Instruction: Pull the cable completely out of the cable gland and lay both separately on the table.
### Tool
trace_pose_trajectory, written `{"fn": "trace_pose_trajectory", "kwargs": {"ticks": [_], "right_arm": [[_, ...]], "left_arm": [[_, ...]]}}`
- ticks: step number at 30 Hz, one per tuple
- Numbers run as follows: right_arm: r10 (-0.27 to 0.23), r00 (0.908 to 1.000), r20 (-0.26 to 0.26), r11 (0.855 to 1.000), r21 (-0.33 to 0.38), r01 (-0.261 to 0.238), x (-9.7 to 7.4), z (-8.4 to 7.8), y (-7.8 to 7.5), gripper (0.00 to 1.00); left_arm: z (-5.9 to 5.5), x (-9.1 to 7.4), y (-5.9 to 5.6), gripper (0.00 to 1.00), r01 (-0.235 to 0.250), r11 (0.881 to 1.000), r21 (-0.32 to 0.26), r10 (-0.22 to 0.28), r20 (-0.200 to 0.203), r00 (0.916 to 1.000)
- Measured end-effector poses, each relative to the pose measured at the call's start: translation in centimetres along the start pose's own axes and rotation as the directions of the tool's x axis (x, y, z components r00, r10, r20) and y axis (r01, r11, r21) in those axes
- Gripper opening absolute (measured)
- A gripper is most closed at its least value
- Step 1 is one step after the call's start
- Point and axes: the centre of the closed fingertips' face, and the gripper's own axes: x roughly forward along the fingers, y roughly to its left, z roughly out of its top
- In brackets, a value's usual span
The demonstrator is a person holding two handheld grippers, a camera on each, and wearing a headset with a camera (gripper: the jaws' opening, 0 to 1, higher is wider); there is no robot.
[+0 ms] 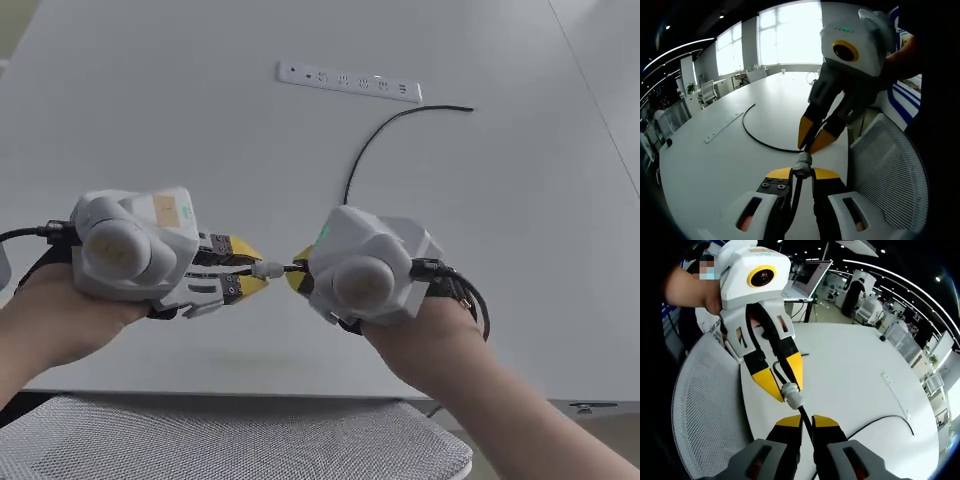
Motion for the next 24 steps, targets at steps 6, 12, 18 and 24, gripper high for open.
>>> {"fn": "trace_pose_trajectory", "kwargs": {"ticks": [6,12,18,24], "right_arm": [[0.000,0.9999,0.010,0.998,0.057,0.000,-0.2,-0.1,-0.3,0.02],[-0.004,0.9999,0.016,0.994,0.109,0.003,-0.2,-0.2,-0.3,0.01],[-0.030,0.9995,-0.007,0.985,0.167,0.031,-0.4,-1.7,-1.3,0.01],[-0.024,0.9994,-0.024,0.959,0.280,0.030,-0.2,-3.4,-1.7,0.01]], "left_arm": [[0.4,0.0,0.1,0.15,-0.005,1.000,-0.005,0.005,0.017,0.9998],[0.5,0.0,0.1,0.15,-0.005,1.000,0.001,0.005,0.021,0.9998],[0.0,-0.5,0.5,0.15,-0.014,1.000,-0.005,0.014,0.012,0.9998],[-0.2,-0.7,0.3,0.15,-0.020,1.000,-0.008,0.020,0.008,0.9998]]}}
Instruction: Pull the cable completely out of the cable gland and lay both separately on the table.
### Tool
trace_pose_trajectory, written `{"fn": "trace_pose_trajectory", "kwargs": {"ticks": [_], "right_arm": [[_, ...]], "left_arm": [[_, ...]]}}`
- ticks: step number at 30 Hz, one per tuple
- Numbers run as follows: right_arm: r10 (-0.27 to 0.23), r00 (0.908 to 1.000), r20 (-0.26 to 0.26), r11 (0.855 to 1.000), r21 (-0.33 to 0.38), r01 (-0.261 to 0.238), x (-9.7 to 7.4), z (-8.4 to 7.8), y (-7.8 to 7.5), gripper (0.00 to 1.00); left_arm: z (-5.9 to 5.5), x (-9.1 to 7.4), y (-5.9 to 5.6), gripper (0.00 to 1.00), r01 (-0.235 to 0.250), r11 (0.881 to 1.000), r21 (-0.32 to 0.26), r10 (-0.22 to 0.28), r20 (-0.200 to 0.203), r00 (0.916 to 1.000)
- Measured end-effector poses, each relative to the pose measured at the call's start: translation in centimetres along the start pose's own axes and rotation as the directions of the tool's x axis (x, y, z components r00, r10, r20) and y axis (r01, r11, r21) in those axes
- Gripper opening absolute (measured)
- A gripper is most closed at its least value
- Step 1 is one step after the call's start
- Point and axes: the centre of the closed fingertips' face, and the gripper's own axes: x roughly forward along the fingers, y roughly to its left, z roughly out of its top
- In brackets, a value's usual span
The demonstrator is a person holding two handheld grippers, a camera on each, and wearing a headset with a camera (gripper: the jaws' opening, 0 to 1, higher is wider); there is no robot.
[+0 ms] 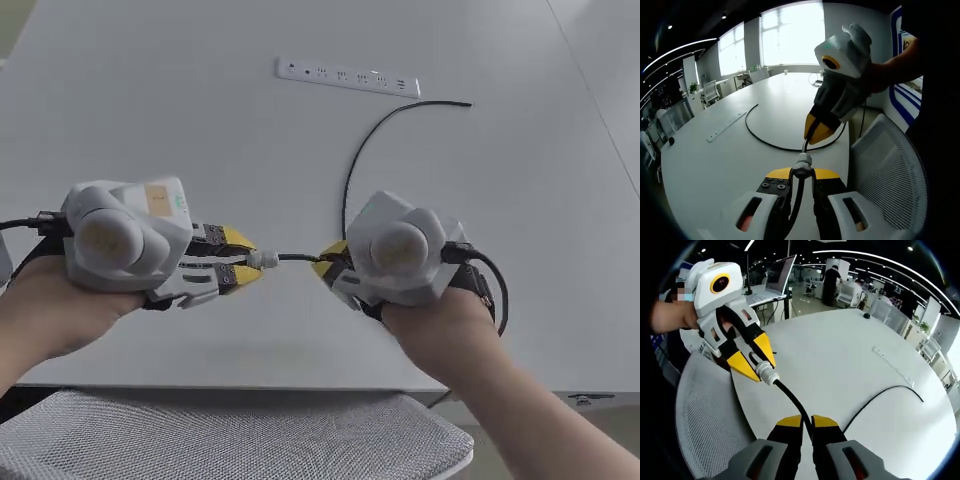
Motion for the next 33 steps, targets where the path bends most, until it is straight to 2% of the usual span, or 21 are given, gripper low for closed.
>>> {"fn": "trace_pose_trajectory", "kwargs": {"ticks": [7,11,20,25,28,31,33], "right_arm": [[-0.029,0.9992,-0.028,0.992,0.125,0.032,0.3,-1.5,-1.1,0.01],[-0.027,0.9992,-0.030,0.989,0.145,0.031,0.3,-1.7,-1.1,0.01],[-0.041,0.9990,-0.019,0.996,0.080,0.042,0.1,-1.5,-1.1,0.02],[-0.040,0.9991,0.012,0.999,0.038,0.039,-0.2,-1.2,-1.2,0.03],[-0.042,0.9989,0.023,0.999,-0.013,0.042,-0.5,-1.0,-1.1,0.05],[-0.035,0.9974,0.063,0.999,-0.014,0.036,-0.9,-0.1,-0.8,0.13],[-0.017,0.9940,0.108,0.998,-0.054,0.023,-1.4,1.3,0.0,0.19]], "left_arm": [[0.0,0.1,-0.1,0.15,0.001,1.000,0.000,-0.001,0.000,1.0000],[-0.1,0.0,-0.2,0.15,0.004,1.000,0.004,-0.004,-0.002,1.0000],[-0.4,0.0,-0.1,0.15,0.007,1.000,-0.009,-0.007,-0.013,0.9999],[-0.4,-0.1,0.0,0.15,0.006,1.000,-0.005,-0.006,-0.015,0.9999],[-0.4,-0.1,-0.1,0.15,0.011,1.000,-0.015,-0.011,-0.016,0.9998],[-0.3,0.1,-0.3,0.15,0.016,1.000,-0.015,-0.016,-0.014,0.9998],[-0.2,0.3,-0.4,0.15,0.019,1.000,-0.009,-0.019,-0.020,0.9996]]}}
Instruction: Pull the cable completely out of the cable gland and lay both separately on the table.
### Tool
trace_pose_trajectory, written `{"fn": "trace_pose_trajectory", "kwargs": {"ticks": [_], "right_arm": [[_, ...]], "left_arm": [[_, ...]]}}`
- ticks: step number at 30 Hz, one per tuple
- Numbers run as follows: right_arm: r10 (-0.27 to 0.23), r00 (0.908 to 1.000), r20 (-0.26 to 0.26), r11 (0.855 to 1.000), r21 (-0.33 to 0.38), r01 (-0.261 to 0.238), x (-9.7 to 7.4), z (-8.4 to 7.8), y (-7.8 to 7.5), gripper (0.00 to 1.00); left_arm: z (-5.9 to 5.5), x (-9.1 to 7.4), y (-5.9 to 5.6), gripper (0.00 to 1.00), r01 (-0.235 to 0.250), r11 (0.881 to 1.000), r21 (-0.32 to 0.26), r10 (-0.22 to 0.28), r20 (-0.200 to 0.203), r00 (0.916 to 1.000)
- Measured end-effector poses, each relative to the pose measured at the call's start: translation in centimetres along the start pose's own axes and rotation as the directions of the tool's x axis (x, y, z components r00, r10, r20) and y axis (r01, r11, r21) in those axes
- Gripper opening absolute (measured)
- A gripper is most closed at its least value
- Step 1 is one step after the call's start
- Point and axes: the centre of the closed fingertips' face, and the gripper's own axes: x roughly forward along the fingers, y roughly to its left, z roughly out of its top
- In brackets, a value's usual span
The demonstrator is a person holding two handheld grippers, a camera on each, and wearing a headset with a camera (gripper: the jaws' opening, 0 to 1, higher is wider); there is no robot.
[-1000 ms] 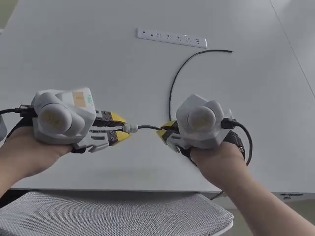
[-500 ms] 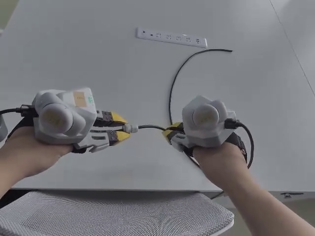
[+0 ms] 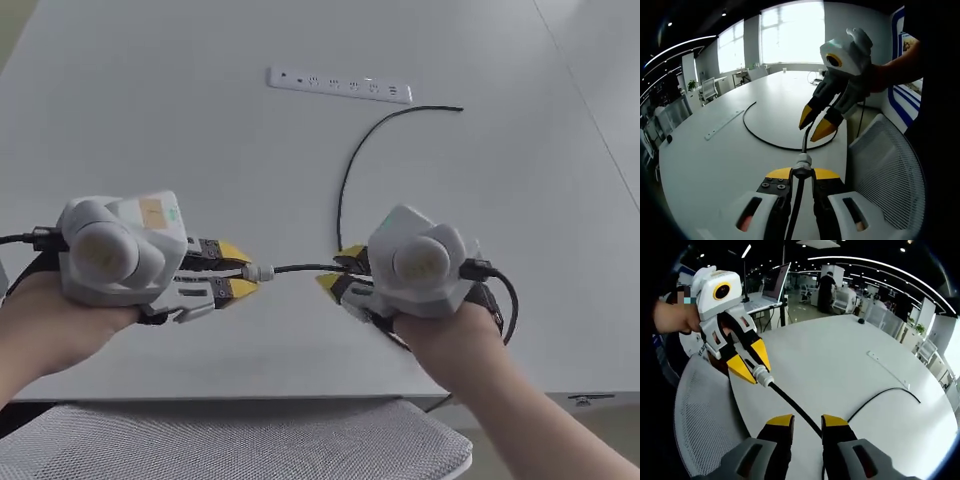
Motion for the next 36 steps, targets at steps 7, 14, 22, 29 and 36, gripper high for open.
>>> {"fn": "trace_pose_trajectory", "kwargs": {"ticks": [7,14,22,29,36], "right_arm": [[0.043,0.9984,-0.037,0.958,-0.283,-0.052,0.6,2.0,3.2,0.18],[0.044,0.9966,-0.070,0.923,-0.379,-0.067,1.4,2.0,4.1,0.09],[0.044,0.9967,-0.068,0.937,-0.344,-0.065,1.2,2.1,4.0,0.02],[0.038,0.9970,-0.067,0.960,-0.275,-0.055,1.0,2.0,3.4,0.01],[0.032,0.9974,-0.064,0.985,-0.168,-0.042,0.4,1.0,2.0,0.02]], "left_arm": [[0.4,0.2,-0.2,0.15,0.009,1.000,0.016,-0.009,0.000,1.0000],[0.6,0.2,-0.7,0.15,0.012,1.000,0.028,-0.012,-0.003,0.9999],[0.5,-0.1,-0.9,0.15,0.007,1.000,0.020,-0.007,-0.003,1.0000],[0.7,-0.1,-0.7,0.15,0.001,1.000,0.024,-0.001,0.003,1.0000],[0.7,-0.3,-0.6,0.15,-0.002,1.000,0.025,0.002,0.000,1.0000]]}}
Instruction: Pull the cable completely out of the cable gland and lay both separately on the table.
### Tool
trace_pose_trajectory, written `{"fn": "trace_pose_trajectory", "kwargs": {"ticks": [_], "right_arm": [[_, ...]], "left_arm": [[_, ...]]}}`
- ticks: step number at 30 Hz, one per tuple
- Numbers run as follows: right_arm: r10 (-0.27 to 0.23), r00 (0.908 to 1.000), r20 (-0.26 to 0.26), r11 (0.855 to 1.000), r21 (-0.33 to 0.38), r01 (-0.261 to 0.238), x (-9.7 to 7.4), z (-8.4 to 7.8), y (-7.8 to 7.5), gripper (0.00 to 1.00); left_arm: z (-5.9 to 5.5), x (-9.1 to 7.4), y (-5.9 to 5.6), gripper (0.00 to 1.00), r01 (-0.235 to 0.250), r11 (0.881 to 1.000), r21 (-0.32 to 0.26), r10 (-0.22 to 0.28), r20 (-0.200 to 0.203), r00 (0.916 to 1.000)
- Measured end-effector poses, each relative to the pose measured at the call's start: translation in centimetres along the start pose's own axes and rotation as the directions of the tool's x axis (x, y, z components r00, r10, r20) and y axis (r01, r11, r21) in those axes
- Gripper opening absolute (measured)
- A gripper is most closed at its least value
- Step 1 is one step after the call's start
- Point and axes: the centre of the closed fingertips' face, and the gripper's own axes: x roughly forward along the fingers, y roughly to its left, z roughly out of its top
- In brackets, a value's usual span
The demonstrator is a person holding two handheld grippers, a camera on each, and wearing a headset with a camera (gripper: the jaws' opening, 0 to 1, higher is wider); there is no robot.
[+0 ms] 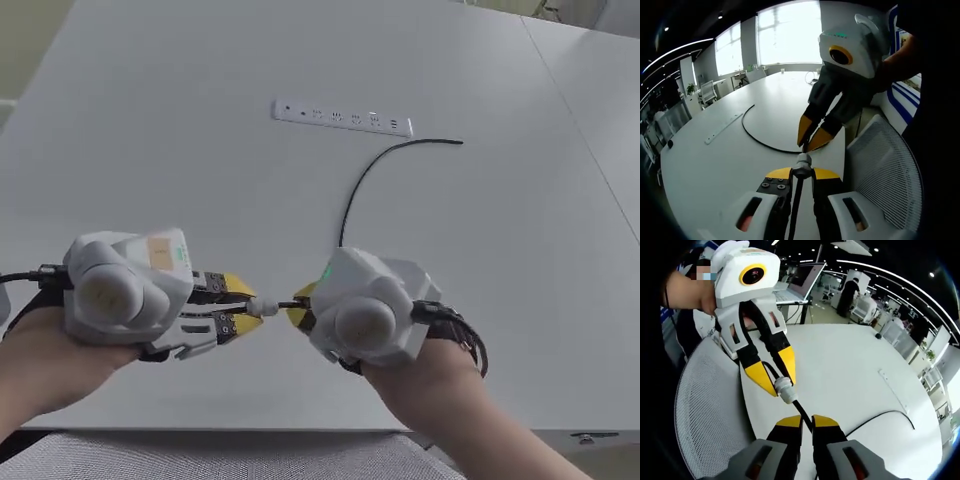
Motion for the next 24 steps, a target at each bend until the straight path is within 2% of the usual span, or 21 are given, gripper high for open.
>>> {"fn": "trace_pose_trajectory", "kwargs": {"ticks": [2,5,8,12,14,15,18,20,24], "right_arm": [[-0.005,0.9999,0.013,0.996,0.090,0.004,-0.2,-0.3,-0.3,0.02],[-0.001,0.9999,0.013,0.989,0.148,-0.001,-0.2,-1.1,-0.6,0.02],[-0.005,0.9999,0.013,0.973,0.231,0.001,-0.3,-2.0,-1.1,0.02],[-0.004,1.0000,0.008,0.955,0.297,0.001,-0.3,-2.8,-1.5,0.02],[-0.001,1.0000,0.006,0.952,0.306,-0.001,-0.4,-3.1,-1.5,0.02],[0.000,1.0000,0.000,0.947,0.322,0.000,-0.4,-3.3,-1.5,0.02],[0.007,0.9999,0.008,0.909,0.416,-0.010,-0.3,-3.5,-1.5,0.02],[0.004,1.0000,0.006,0.901,0.434,-0.006,-0.3,-3.8,-1.6,0.02],[0.000,1.0000,0.005,0.896,0.444,-0.003,-0.2,-3.9,-1.6,0.03]], "left_arm": [[0.0,0.0,0.0,0.15,0.000,1.000,-0.002,0.000,0.001,1.0000],[0.0,0.1,-0.1,0.15,0.004,1.000,-0.001,-0.004,-0.003,1.0000],[0.1,0.2,-0.2,0.15,0.008,1.000,0.006,-0.008,-0.008,0.9999],[0.2,0.1,-0.3,0.15,0.009,1.000,0.007,-0.009,-0.010,0.9999],[0.2,0.1,-0.4,0.15,0.010,1.000,0.011,-0.010,-0.012,0.9999],[0.3,0.2,-0.5,0.15,0.011,1.000,0.013,-0.010,-0.013,0.9999],[0.5,0.3,-0.6,0.15,0.009,1.000,0.009,-0.009,-0.009,0.9999],[0.7,0.4,-0.7,0.15,0.007,1.000,0.011,-0.007,-0.007,1.0000],[0.7,0.5,-0.8,0.15,0.009,1.000,0.011,-0.009,-0.009,0.9999]]}}
